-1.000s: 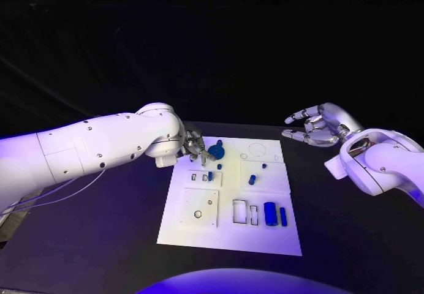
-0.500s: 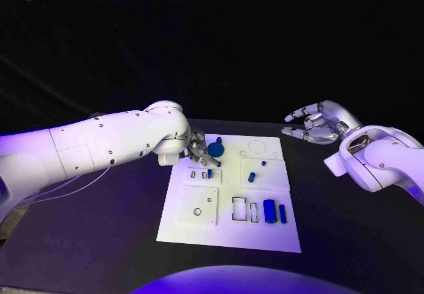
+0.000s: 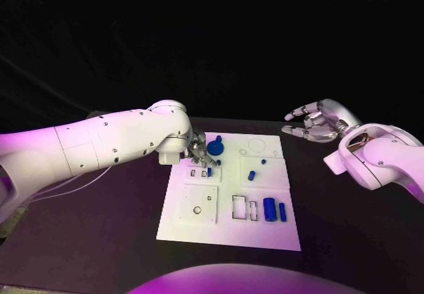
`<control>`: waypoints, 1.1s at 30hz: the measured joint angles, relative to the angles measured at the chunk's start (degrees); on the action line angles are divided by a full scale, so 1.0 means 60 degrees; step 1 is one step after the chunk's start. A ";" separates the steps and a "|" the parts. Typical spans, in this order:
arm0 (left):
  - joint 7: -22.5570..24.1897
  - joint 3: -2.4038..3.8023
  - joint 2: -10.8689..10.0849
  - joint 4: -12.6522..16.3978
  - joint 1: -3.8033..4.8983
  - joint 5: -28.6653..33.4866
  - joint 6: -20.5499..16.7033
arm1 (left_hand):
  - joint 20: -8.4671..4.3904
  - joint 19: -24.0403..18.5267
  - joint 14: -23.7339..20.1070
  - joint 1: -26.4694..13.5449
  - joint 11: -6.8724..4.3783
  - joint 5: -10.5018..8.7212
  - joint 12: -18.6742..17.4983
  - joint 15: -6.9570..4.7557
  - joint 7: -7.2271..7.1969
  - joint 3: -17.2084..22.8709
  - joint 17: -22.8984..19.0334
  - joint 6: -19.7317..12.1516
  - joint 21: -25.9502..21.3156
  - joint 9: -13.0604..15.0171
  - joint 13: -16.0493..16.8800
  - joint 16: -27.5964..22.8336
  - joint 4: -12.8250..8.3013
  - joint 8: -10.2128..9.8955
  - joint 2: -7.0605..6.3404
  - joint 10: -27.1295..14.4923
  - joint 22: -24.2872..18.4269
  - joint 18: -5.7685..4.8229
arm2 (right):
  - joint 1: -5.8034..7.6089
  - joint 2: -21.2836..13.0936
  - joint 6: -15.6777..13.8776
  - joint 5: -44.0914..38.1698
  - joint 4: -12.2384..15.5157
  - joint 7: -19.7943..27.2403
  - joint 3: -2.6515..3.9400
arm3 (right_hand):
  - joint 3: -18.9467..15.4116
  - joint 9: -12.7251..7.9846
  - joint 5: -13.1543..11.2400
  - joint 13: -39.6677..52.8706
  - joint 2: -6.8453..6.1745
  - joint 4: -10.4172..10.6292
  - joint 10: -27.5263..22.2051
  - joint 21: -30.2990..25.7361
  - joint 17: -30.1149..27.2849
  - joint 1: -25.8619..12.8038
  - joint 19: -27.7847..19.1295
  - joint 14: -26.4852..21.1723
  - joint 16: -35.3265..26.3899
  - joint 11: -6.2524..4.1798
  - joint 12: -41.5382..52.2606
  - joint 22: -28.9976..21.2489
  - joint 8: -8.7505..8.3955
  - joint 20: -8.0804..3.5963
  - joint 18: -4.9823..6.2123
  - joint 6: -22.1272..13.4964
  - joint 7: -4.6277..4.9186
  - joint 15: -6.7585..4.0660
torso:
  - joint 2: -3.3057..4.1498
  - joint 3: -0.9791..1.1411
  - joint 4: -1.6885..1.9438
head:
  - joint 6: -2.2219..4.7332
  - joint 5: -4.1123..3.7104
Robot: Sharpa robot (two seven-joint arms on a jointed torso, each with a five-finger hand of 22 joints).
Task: Assemble the parts on the task board
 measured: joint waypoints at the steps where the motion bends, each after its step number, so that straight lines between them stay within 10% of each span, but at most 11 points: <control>1: -0.0005 -0.0002 0.0008 -0.0010 0.0000 0.0001 0.0023 | 0.0000 0.0000 0.0000 0.0000 0.0000 0.0041 0.0000 0.0000 -0.0010 0.0000 0.0000 0.0053 0.0028 0.0000 0.0006 0.0000 0.0000 0.0000 0.0000 0.0000 0.0000 0.0001 | 0.0000 0.0002 0.0001 0.0000 -0.0003 -0.0002 0.0000 | 0.0000 0.0000 0.0000 0.0000 0.0000 0.0000 0.0000 0.0000 0.0000 0.0000 0.0000 0.0000 0.0000 0.0000 0.0000 0.0000 0.0000 0.0000 0.0000 0.0000 0.0000 0.0000 | 0.0001 0.0001 -0.0001 | -0.0004 -0.0003; 33: -0.0046 -0.0107 0.0260 -0.0263 -0.0002 0.0358 0.0322 | 0.0000 0.0000 0.0000 0.0373 -0.0119 0.1162 0.0002 0.0000 -0.0150 0.0000 -0.0002 0.0420 0.0038 0.0161 -0.0063 -0.0001 0.0000 0.0295 0.0010 -0.0118 -0.0002 0.0005 | -0.0012 0.0131 0.0036 0.0026 -0.0119 -0.0058 -0.0002 | 0.0026 0.0008 0.0054 0.0007 0.0000 0.0026 0.0001 -0.0035 -0.0003 0.0000 0.0000 0.0000 0.0000 0.0000 0.0000 0.0002 0.0040 0.0000 0.0000 0.0000 0.0000 0.0000 | 0.0013 0.0007 0.0003 | -0.0088 -0.0027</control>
